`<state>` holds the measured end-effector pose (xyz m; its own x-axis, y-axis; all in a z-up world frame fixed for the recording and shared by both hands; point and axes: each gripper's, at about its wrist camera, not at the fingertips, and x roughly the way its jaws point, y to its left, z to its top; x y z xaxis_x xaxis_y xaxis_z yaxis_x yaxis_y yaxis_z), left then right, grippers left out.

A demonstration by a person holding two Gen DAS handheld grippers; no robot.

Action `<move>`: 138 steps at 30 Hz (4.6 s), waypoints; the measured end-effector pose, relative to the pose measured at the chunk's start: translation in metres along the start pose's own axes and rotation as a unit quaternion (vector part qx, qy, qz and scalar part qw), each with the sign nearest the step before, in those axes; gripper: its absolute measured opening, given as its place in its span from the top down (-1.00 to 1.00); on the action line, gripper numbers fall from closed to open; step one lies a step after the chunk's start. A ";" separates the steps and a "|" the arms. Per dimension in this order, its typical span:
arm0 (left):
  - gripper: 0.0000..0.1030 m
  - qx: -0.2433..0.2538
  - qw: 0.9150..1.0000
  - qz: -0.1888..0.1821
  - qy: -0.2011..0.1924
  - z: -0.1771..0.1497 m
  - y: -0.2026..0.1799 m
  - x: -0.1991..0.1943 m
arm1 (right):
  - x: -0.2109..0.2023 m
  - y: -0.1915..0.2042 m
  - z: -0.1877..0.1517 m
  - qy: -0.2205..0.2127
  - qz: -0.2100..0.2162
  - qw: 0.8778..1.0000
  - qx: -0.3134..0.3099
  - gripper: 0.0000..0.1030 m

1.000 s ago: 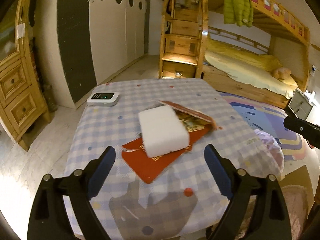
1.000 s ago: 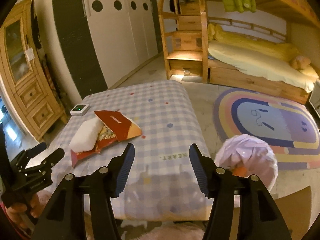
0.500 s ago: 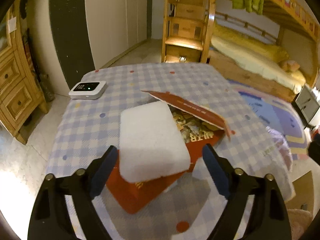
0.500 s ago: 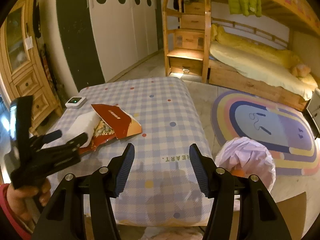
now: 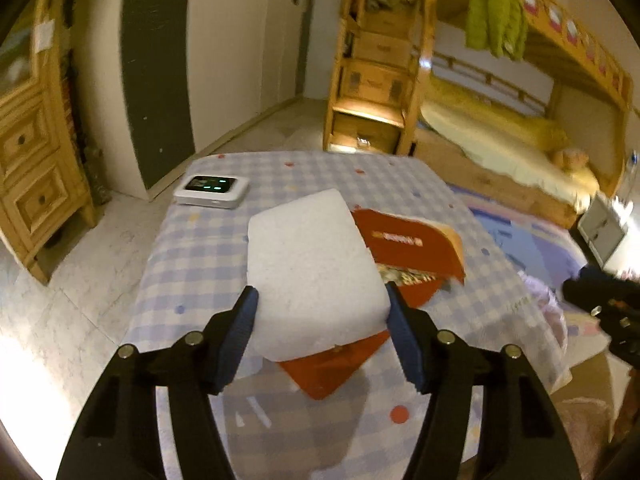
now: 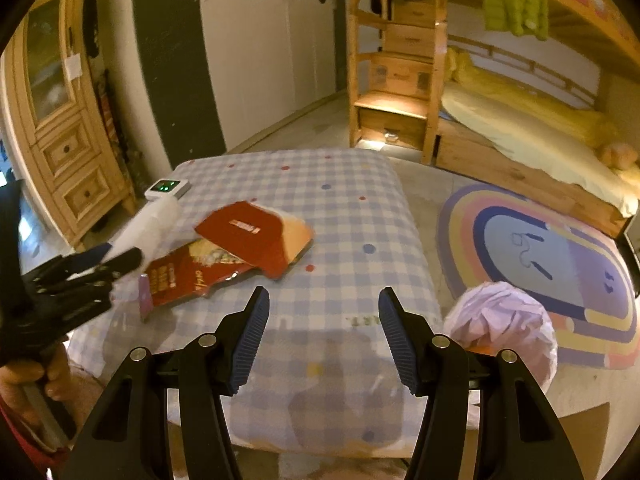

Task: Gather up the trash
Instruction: 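Grasp the white foam block with the left gripper and lift it, then grasp a red snack bag piece with the right gripper while the left gripper holds the foam block, then carry the foam block and red piece over the bin and open both grippers, then move both grippers back over the red ULTRAMAN bag on the mattress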

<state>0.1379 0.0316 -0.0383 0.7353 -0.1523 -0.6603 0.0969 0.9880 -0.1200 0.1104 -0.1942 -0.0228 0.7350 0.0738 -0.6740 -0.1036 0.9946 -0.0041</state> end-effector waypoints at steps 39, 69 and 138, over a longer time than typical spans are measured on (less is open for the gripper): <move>-0.23 0.071 0.995 0.037 0.054 0.002 -0.032 0.077 | 0.113 0.007 0.045 0.056 0.144 0.988 0.005 0.17; -0.23 0.016 1.000 0.005 -0.013 -0.004 -0.015 -0.015 | 0.011 0.057 0.014 -0.023 0.075 0.986 -0.149 1.00; -0.71 0.172 0.980 -0.101 -0.021 0.002 -0.185 0.000 | -0.074 -0.144 -0.051 -0.060 -0.044 0.993 0.095 0.33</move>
<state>0.1208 -0.1510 -0.0144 0.7047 -0.3508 -0.6167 0.4578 0.8889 0.0175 0.0365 -0.3464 -0.0101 0.8108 -0.0164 -0.5850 0.0834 0.9926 0.0878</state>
